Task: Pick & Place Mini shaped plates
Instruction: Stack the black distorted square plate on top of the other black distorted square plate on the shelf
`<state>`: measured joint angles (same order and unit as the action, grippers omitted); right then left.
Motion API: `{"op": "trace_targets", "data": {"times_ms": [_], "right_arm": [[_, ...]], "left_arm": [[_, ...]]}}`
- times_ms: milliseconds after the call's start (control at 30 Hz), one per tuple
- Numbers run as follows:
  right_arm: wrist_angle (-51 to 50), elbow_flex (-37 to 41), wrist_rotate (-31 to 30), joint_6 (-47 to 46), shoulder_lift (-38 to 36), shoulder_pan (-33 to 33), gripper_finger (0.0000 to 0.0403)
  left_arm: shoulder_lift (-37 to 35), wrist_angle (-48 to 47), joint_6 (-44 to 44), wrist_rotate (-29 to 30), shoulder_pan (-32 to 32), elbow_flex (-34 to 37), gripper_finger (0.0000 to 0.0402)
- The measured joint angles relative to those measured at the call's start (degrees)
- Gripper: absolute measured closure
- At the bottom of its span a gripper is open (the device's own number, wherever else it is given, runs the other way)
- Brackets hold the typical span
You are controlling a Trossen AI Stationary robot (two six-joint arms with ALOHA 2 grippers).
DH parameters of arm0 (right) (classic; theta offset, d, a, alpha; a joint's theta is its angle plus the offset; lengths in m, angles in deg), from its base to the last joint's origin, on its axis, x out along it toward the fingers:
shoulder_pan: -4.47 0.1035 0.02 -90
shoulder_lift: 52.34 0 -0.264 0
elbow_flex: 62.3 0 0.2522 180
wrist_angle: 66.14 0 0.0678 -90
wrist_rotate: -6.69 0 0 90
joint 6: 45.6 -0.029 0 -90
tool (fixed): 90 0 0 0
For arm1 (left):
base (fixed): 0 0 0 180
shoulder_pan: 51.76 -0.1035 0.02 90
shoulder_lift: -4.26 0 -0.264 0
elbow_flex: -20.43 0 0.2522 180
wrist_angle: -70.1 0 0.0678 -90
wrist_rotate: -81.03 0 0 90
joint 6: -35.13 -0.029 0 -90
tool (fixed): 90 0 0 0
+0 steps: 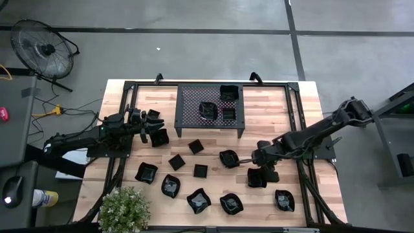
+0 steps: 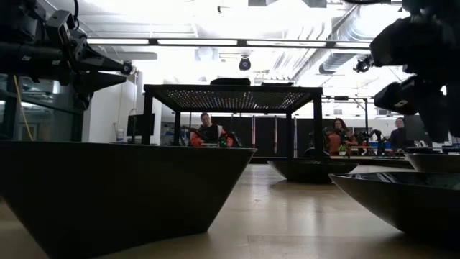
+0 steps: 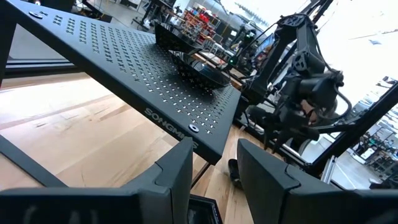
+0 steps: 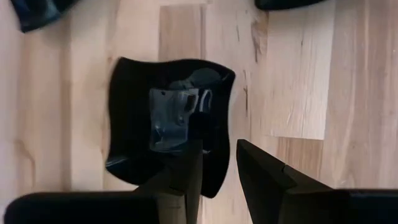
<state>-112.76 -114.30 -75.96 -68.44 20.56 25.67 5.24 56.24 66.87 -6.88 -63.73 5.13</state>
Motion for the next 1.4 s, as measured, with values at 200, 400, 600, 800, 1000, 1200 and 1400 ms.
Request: {"op": "trace_targets", "data": {"times_ms": [200, 400, 600, 800, 1000, 1200, 1400], "right_arm": [[1.4, 0.0, 2.0, 1.0, 4.4, -0.2, 0.0309], [2.0, 0.0, 2.4, 0.8, 6.6, -0.2, 0.0309], [2.9, 0.0, 2.5, 0.8, 8.1, -0.2, 0.0309], [4.2, 0.0, 2.7, 0.4, 8.2, -0.8, 0.0309], [4.1, 0.0, 2.6, 0.4, 8.2, -1.7, 0.0309], [3.5, 0.0, 2.9, 0.7, 8.2, -1.9, 0.0330], [3.1, 0.0, 3.2, 0.9, 8.2, -1.9, 0.0372]], "left_arm": [[0.0, 0.0, 0.0, 0.0, 0.0, 0.0, 0.0277], [0.0, 0.0, 0.0, 0.0, 0.0, 0.0, 0.0277], [0.0, 0.0, 0.0, 0.0, 0.0, 0.0, 0.0277], [0.0, 0.0, 0.0, 0.0, 0.0, 0.0, 0.0277], [0.0, 0.0, 0.0, 0.0, 0.0, 0.0, 0.0277], [0.0, 0.0, 0.0, 0.0, 0.0, 0.0, 0.0277], [0.0, 0.0, 0.0, 0.0, 0.0, 0.0, 0.0277]]}}
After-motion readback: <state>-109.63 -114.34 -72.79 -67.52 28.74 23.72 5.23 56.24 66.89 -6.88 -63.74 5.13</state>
